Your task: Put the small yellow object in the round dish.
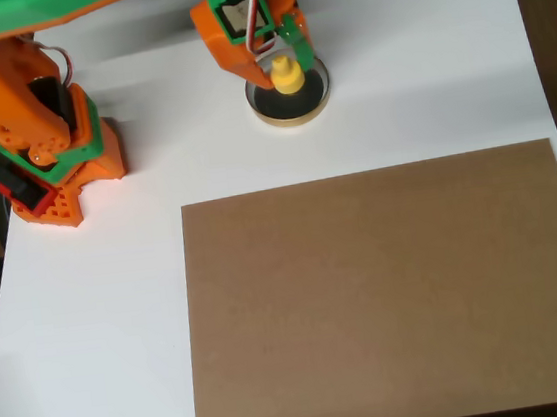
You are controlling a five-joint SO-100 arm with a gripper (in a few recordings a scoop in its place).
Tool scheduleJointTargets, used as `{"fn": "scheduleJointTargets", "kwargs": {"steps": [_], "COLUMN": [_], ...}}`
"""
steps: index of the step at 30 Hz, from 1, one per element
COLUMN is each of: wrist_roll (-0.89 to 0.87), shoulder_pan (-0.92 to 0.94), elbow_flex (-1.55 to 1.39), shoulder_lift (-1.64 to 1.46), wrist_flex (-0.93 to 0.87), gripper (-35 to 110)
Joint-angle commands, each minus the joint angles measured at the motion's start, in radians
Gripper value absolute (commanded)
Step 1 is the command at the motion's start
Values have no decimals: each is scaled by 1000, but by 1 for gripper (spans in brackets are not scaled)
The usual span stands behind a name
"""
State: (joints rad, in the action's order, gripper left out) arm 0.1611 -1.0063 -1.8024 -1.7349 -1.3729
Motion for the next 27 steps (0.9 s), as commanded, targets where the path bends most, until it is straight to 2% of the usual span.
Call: {"fn": "scheduleJointTargets", "kwargs": {"steps": [1, 12, 27], "wrist_roll": [6, -2, -52], "shoulder_pan": [-32, -71, -170], "elbow_flex": [-32, -212, -166], "shoulder_lift": [-97, -130, -58], "wrist_flex": [31, 158, 216], "gripper": [0, 0, 0]}}
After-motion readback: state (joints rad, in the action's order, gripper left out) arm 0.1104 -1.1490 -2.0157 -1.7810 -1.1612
